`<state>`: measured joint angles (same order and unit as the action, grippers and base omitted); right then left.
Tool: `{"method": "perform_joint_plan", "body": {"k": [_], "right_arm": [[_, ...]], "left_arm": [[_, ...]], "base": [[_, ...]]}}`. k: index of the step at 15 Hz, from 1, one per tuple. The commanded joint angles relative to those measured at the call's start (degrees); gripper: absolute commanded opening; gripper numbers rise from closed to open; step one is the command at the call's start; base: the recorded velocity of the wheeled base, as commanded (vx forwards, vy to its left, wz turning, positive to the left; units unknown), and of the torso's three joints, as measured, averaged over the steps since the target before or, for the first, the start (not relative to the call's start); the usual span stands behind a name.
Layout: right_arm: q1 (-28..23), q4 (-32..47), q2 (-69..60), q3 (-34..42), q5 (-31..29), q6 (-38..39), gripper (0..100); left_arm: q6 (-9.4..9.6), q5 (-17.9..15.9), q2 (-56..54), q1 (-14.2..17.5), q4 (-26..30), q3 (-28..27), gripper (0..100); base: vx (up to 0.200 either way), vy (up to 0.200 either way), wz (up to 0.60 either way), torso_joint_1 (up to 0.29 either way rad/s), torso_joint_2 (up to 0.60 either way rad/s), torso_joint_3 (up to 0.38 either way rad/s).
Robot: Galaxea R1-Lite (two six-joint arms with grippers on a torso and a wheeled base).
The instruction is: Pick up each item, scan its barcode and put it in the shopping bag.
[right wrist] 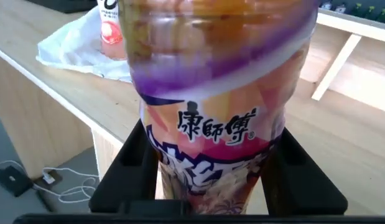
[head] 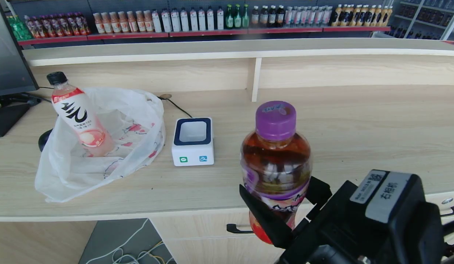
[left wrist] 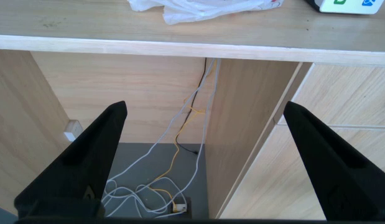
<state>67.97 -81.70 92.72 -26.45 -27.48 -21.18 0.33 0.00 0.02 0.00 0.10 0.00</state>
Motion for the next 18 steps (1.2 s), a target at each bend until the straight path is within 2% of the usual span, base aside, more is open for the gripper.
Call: {"method": "perform_joint_plan", "body": {"k": [1, 2, 3, 6, 8, 9, 11, 12, 15, 16, 18], "right_arm": [[0.76, 1.81, 2.55, -5.89, 0.67, 2.63, 0], [-0.74, 1.81, 3.08, -7.91, 0.67, 5.53, 0], [-4.52, 1.81, 3.25, -8.61, 1.20, 8.61, 0], [-15.77, 1.37, 3.08, -8.18, 13.33, 15.02, 0], [-20.69, 1.28, 2.29, -7.65, 15.88, 17.13, 0], [-22.80, 1.11, 2.20, -9.23, 15.35, 18.71, 0], [-24.47, 1.11, 0.44, -8.00, 8.41, 19.42, 0], [-24.56, 1.46, 0.27, -7.82, 6.91, 19.42, 0], [-25.17, -0.30, 0.35, -6.51, 6.56, 19.15, 0], [-26.67, -2.94, 0.71, -7.38, 6.74, 18.80, 0], [-28.95, -3.03, 1.50, -9.14, 6.82, 18.80, 0]], "left_arm": [[0.02, 0.00, 0.06, 0.00, -0.01, 0.00, 100], [0.02, 0.00, -0.02, 0.00, -0.01, 0.00, 100], [0.02, 0.00, 0.06, 0.00, -0.01, 0.00, 100], [0.02, 0.00, -0.02, 0.00, -0.01, 0.00, 100], [0.02, 0.00, 0.06, 0.00, -0.01, 0.00, 100], [0.02, 0.00, 0.06, 0.00, -0.01, 0.00, 100], [0.02, 0.00, -0.02, 0.00, -0.01, 0.00, 100], [0.02, 0.00, -0.02, 0.00, -0.01, 0.00, 100], [0.20, 0.00, -0.02, 0.00, -0.01, 0.00, 100], [0.11, 0.00, -0.02, 0.00, -0.01, 0.00, 100], [0.11, 0.00, -0.02, 0.00, -0.01, 0.00, 100]], "base": [[0.000, 0.000, 0.00, 0.000, 0.00, 0.000], [0.000, 0.000, 0.00, 0.000, 0.00, 0.000], [0.000, 0.000, 0.00, 0.000, 0.00, 0.000], [0.000, 0.000, 0.00, 0.000, 0.00, 0.000], [0.000, 0.000, 0.00, 0.000, 0.00, 0.000], [0.000, 0.000, 0.00, 0.000, 0.00, 0.000], [0.000, 0.000, 0.00, 0.000, 0.00, 0.000], [0.000, 0.000, 0.00, 0.000, 0.00, 0.000], [0.000, 0.000, 0.00, 0.000, 0.00, 0.000], [0.000, 0.000, 0.00, 0.000, 0.00, 0.000], [0.000, 0.000, 0.00, 0.000, 0.00, 0.000]]}}
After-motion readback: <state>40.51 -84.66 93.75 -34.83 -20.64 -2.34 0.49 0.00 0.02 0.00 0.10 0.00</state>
